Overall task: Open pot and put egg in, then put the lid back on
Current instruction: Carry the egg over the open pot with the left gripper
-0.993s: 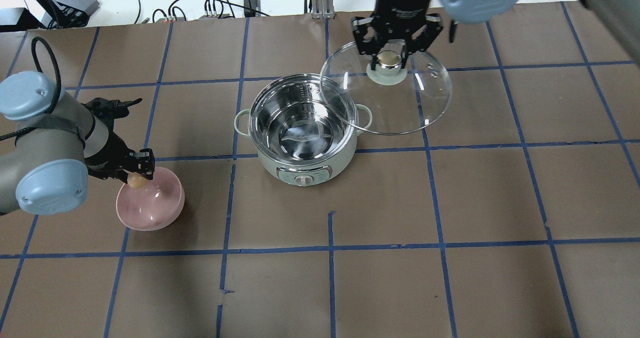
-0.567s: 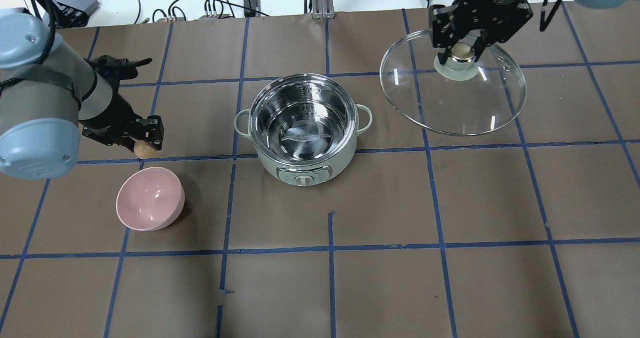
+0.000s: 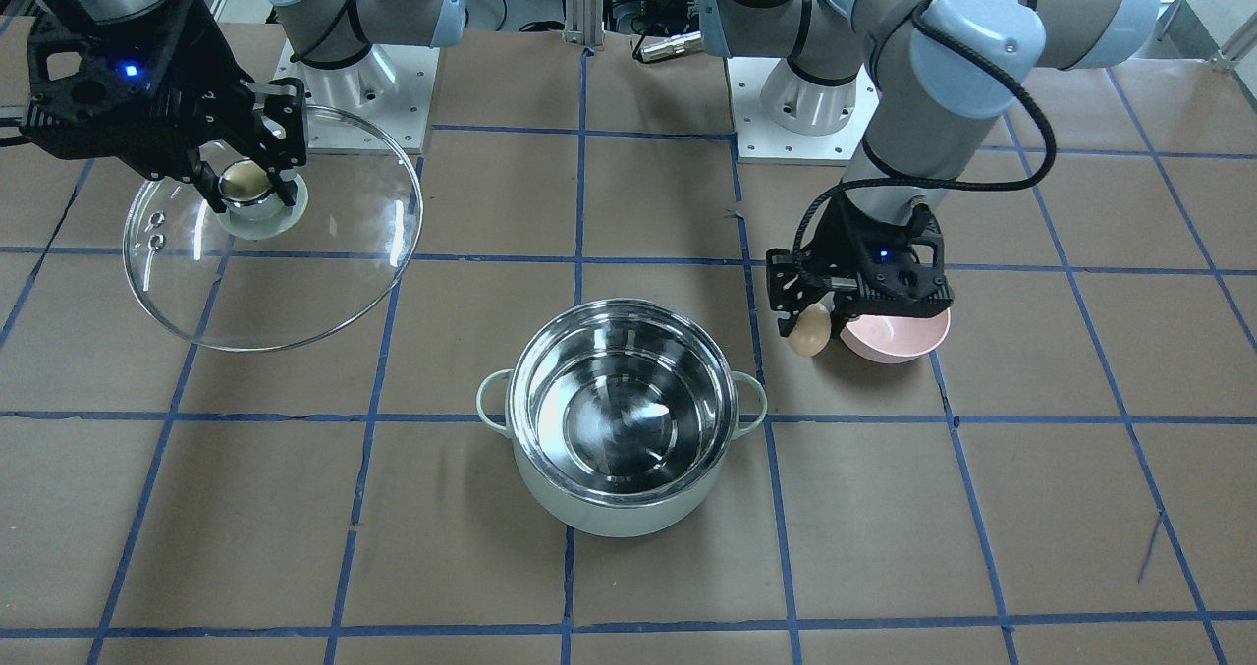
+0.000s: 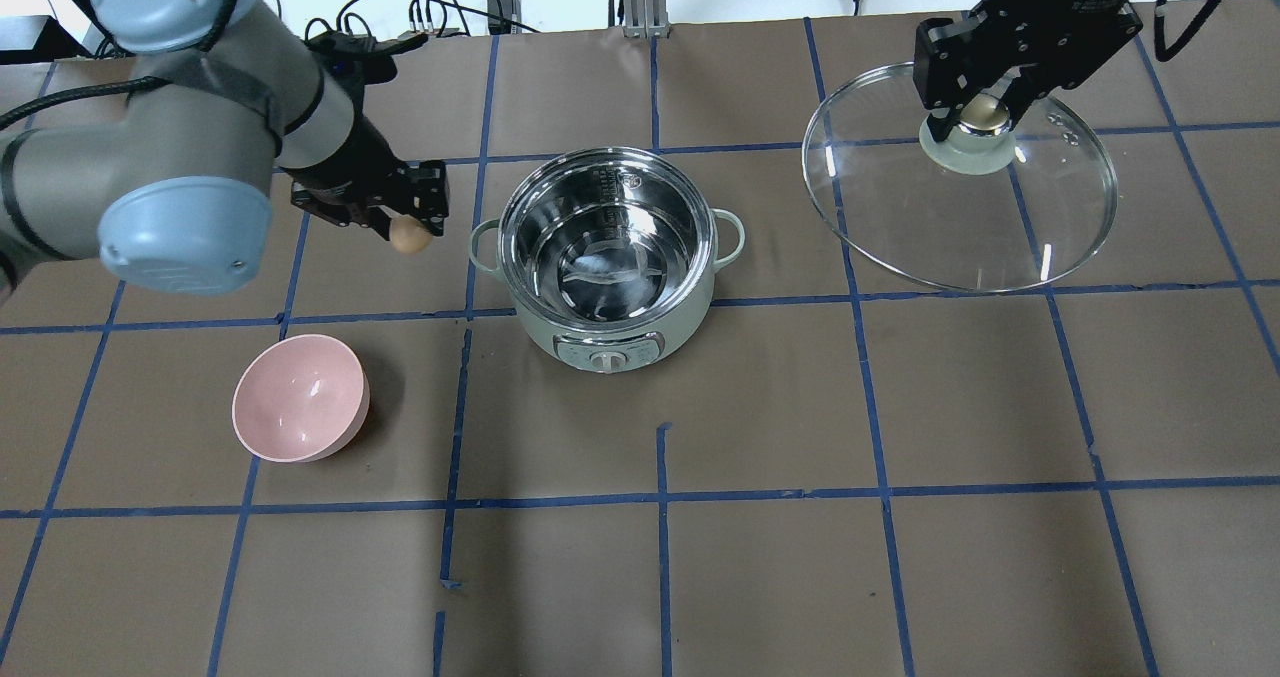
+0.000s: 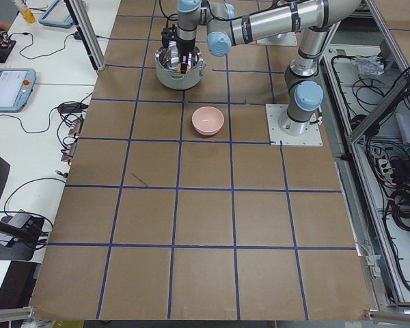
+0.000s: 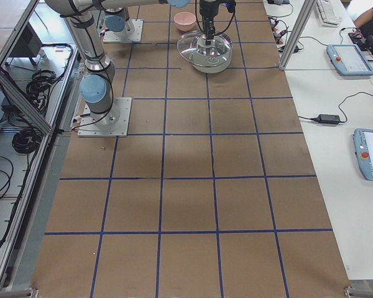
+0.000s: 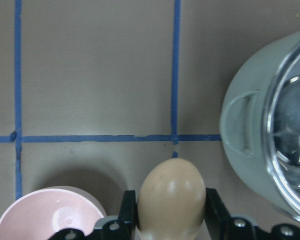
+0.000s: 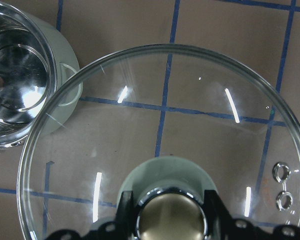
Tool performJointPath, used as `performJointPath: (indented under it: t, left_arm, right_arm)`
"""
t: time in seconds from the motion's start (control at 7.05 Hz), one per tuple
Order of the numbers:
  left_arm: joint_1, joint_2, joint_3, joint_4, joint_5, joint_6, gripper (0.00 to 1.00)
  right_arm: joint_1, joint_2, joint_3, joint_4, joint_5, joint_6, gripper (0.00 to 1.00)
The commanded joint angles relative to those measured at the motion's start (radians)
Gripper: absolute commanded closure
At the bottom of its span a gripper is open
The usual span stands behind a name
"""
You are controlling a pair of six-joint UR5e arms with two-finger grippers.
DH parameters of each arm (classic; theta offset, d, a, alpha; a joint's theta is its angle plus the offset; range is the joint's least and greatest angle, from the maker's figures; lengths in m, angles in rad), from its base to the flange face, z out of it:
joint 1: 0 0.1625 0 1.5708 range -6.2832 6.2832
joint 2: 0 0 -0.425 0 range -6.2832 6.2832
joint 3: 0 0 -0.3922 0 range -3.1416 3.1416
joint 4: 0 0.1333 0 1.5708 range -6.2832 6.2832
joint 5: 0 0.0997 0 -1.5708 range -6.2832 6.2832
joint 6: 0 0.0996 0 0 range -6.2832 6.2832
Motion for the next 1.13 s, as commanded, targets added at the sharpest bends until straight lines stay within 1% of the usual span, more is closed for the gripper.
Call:
performJointPath:
  t: [0.0, 0.14, 0.43, 0.71, 0.99]
  left_arm:
    - [-0.120, -0.131, 0.084, 0.102, 0.000, -0.171, 0.96]
    - [-0.146, -0.157, 0.101, 0.106, 0.001, -0.191, 0.96]
    - [-0.147, -0.203, 0.107, 0.130, 0.012, -0.177, 0.95]
    - [-0.147, -0.225, 0.098, 0.187, 0.114, -0.173, 0.95]
    - [-0.171, -0.253, 0.093, 0.192, 0.118, -0.188, 0.95]
  right_arm:
    - [0.004, -0.003, -0.006, 0.006, -0.007, -0.006, 0.96]
    - [0.009, -0.003, -0.006, 0.005, -0.005, -0.006, 0.96]
    - [0.012, -0.001, -0.006, 0.009, -0.005, -0.006, 0.96]
    - [0.015, 0.005, -0.008, 0.002, -0.004, -0.006, 0.96]
    - [0.015, 0.003, -0.006, 0.009, -0.005, -0.006, 0.95]
